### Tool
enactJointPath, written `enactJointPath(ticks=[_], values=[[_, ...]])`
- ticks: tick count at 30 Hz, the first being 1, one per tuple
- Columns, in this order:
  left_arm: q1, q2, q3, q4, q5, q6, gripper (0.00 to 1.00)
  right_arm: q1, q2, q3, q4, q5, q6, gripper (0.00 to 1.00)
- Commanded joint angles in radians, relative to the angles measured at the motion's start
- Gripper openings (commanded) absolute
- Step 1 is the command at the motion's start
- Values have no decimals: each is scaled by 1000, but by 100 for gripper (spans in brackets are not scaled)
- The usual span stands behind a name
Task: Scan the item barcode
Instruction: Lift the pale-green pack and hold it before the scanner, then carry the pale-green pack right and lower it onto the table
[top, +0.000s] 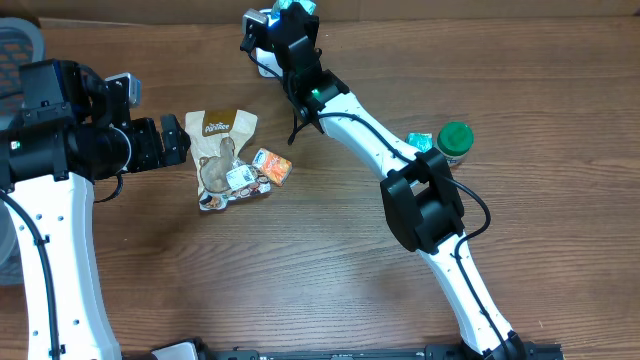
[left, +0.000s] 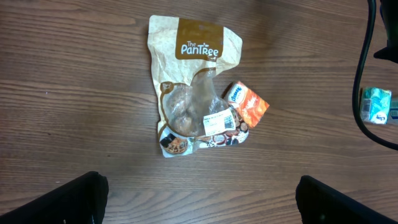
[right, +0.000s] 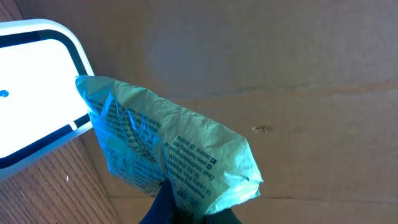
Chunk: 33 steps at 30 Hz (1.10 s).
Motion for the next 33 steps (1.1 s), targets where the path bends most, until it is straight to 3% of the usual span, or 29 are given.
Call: enactJointPath(ticks=[1,6,11,14,17,21,23,28,33], values=[[-6,-2,4,1,8,-7,100,6,-11,32,14,9,-1,4],[-6,-2,4,1,8,-7,100,19,-25,32,15,9,70,4],[-6,-2,4,1,8,-7,99,19,-114,32,-16,9,332,4],[-6,-2,4,1,8,-7,100,20,-216,32,-136,10,468,4],[-6,-2,4,1,8,-7,100,20,-324,32,-317,9,703,4],[-6,-2,4,1,8,-7,100,8,-494,32,-680,5,1235,4],[-6,-2,4,1,8,-7,100,-6,-565,32,-867,-50,1423,4],[-6,-2,4,1,8,-7,100,-74,-676,32,-1258,-187,1774,4],[-6,-2,4,1,8,-7,100,-166,-681,23,-1565,-212,2124,4]])
